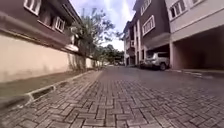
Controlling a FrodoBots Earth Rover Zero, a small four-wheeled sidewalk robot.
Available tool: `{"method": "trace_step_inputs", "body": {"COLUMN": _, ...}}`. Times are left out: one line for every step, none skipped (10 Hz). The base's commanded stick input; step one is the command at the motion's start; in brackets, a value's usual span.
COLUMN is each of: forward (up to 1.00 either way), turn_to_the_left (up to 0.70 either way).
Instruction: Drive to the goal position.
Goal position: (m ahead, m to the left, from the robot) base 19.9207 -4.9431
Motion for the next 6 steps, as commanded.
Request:
{"method": "trace_step_inputs", "body": {"forward": 0.69, "turn_to_the_left": 0.03}}
{"method": "trace_step_inputs", "body": {"forward": 0.69, "turn_to_the_left": 0.03}}
{"method": "trace_step_inputs", "body": {"forward": 0.69, "turn_to_the_left": 0.03}}
{"method": "trace_step_inputs", "body": {"forward": 0.69, "turn_to_the_left": 0.03}}
{"method": "trace_step_inputs", "body": {"forward": 0.69, "turn_to_the_left": 0.03}}
{"method": "trace_step_inputs", "body": {"forward": 0.69, "turn_to_the_left": 0.03}}
